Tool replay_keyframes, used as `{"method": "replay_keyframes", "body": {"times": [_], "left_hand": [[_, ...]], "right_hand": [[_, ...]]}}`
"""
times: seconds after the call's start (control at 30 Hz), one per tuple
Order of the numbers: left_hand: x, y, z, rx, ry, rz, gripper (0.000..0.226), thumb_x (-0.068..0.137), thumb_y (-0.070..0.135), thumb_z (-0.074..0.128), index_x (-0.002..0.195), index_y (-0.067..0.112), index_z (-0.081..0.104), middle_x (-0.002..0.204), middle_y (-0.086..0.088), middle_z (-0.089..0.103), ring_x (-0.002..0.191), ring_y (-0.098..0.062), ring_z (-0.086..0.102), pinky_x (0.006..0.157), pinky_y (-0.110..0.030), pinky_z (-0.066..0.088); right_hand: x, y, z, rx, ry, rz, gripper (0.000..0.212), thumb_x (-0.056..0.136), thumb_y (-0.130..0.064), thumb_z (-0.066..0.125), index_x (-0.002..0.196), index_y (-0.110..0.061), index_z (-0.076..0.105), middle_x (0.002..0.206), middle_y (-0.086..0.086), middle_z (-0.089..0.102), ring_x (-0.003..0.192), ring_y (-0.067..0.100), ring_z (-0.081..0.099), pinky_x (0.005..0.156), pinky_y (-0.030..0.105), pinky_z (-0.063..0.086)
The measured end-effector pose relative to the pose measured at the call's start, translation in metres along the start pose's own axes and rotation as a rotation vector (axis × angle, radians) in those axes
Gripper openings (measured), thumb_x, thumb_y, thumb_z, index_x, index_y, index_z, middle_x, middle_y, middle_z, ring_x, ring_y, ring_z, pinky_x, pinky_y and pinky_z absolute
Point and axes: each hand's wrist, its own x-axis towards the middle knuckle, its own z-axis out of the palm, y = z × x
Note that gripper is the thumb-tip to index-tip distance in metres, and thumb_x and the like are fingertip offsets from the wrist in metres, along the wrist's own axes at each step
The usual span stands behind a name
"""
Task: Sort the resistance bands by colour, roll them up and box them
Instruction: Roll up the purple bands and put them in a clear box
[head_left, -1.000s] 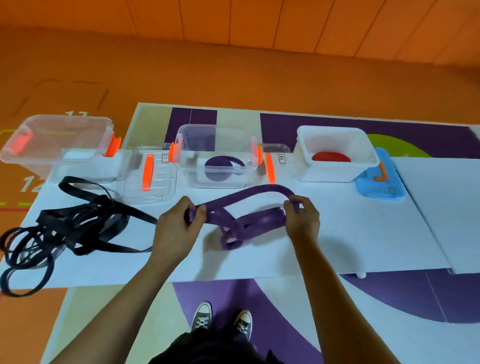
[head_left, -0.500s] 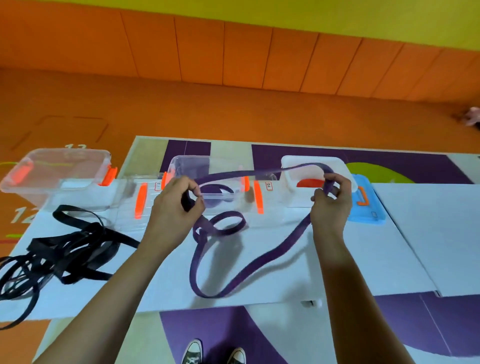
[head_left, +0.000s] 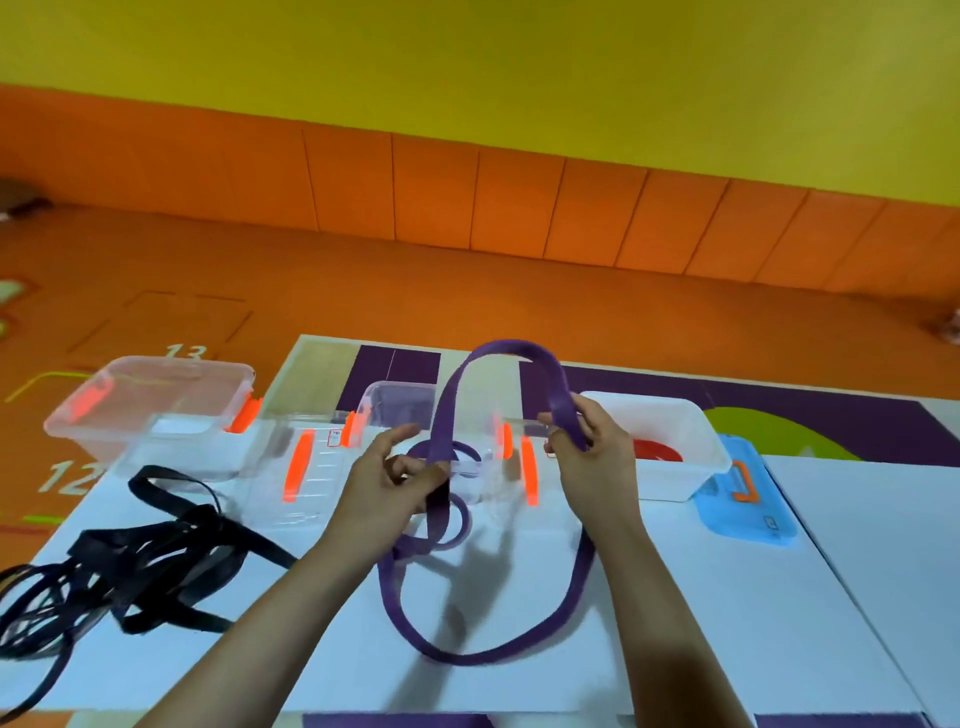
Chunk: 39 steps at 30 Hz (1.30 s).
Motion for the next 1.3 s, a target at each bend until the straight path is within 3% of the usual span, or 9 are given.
{"method": "replay_keyframes", "body": {"times": [0.13,0.3,0.43,0.53,0.67,0.8,0.9,1.07,1.3], "left_hand": [[0.000,0.005,-0.001,0.159,-0.085,0.030,0.016,0.096,0.015,0.068,0.101,0.027,0.078,0.077,0.006,0.070,0.071,-0.014,0.065,0.065,-0.023,0.056],[0.005,0.017,0.000,0.261,0.056,0.147,0.023,0.097,0.013,0.064,0.104,0.030,0.077,0.090,0.009,0.077,0.073,-0.020,0.074,0.071,-0.037,0.064],[0.014,0.032,-0.001,0.243,0.114,0.104,0.012,0.098,0.019,0.059,0.098,0.023,0.071,0.085,0.003,0.074,0.076,-0.028,0.073,0.080,-0.053,0.060],[0.011,0.052,0.002,0.068,0.064,0.001,0.018,0.101,0.017,0.051,0.091,0.007,0.062,0.071,-0.006,0.073,0.071,-0.024,0.067,0.079,-0.049,0.058],[0.006,0.079,0.004,0.011,-0.005,-0.030,0.029,0.104,0.032,0.052,0.087,0.009,0.058,0.069,-0.008,0.070,0.066,-0.024,0.066,0.069,-0.038,0.057],[0.009,0.096,-0.005,0.016,0.068,0.007,0.021,0.106,0.024,0.050,0.114,0.005,0.052,0.088,-0.020,0.074,0.052,-0.024,0.068,0.053,-0.038,0.061],[0.011,0.117,-0.007,-0.011,0.023,0.061,0.012,0.107,0.021,0.047,0.110,0.011,0.051,0.091,-0.017,0.074,0.060,-0.024,0.070,0.070,-0.052,0.061],[0.022,0.147,0.013,0.201,-0.069,0.169,0.025,0.098,0.037,0.048,0.107,0.017,0.060,0.089,-0.012,0.067,0.079,-0.026,0.071,0.074,-0.052,0.062],[0.030,0.127,0.014,0.163,-0.097,0.118,0.020,0.105,0.031,0.049,0.099,0.026,0.067,0.092,-0.002,0.074,0.094,-0.024,0.072,0.093,-0.052,0.057]], "right_hand": [[-0.008,-0.018,0.007,0.056,-0.045,-0.055,0.021,0.098,-0.019,0.063,0.113,-0.033,0.070,0.089,-0.004,0.074,0.081,0.023,0.069,0.066,0.031,0.061],[-0.014,-0.032,0.022,-0.020,-0.062,-0.129,0.034,0.100,-0.014,0.059,0.126,-0.033,0.068,0.091,-0.014,0.070,0.085,0.009,0.062,0.068,0.007,0.045],[-0.015,-0.033,0.029,-0.053,-0.047,-0.164,0.046,0.103,-0.016,0.052,0.132,-0.051,0.058,0.100,-0.007,0.063,0.091,0.011,0.060,0.078,0.021,0.048],[-0.012,-0.045,0.031,-0.020,-0.074,-0.156,0.045,0.106,-0.018,0.047,0.127,-0.057,0.055,0.101,0.002,0.052,0.082,0.013,0.057,0.081,0.028,0.050],[0.000,-0.065,0.034,0.012,-0.118,-0.191,0.041,0.105,-0.016,0.051,0.138,-0.039,0.059,0.118,-0.010,0.059,0.096,-0.010,0.058,0.082,0.003,0.040],[0.015,-0.077,0.031,-0.014,-0.125,-0.191,0.033,0.103,-0.022,0.056,0.134,-0.035,0.058,0.118,-0.014,0.068,0.108,0.002,0.062,0.093,0.023,0.051],[0.036,-0.095,0.021,-0.031,-0.068,-0.203,0.025,0.104,-0.015,0.053,0.123,-0.027,0.064,0.111,-0.012,0.072,0.107,0.009,0.066,0.099,0.036,0.053],[0.048,-0.129,0.034,-0.079,-0.218,-0.343,0.021,0.106,-0.024,0.050,0.114,-0.025,0.070,0.109,0.002,0.069,0.102,0.021,0.064,0.091,0.039,0.050],[0.031,-0.108,0.042,-0.071,-0.456,-0.247,0.036,0.101,-0.043,0.035,0.120,-0.047,0.066,0.138,-0.013,0.050,0.130,0.005,0.045,0.112,0.036,0.037]]}}
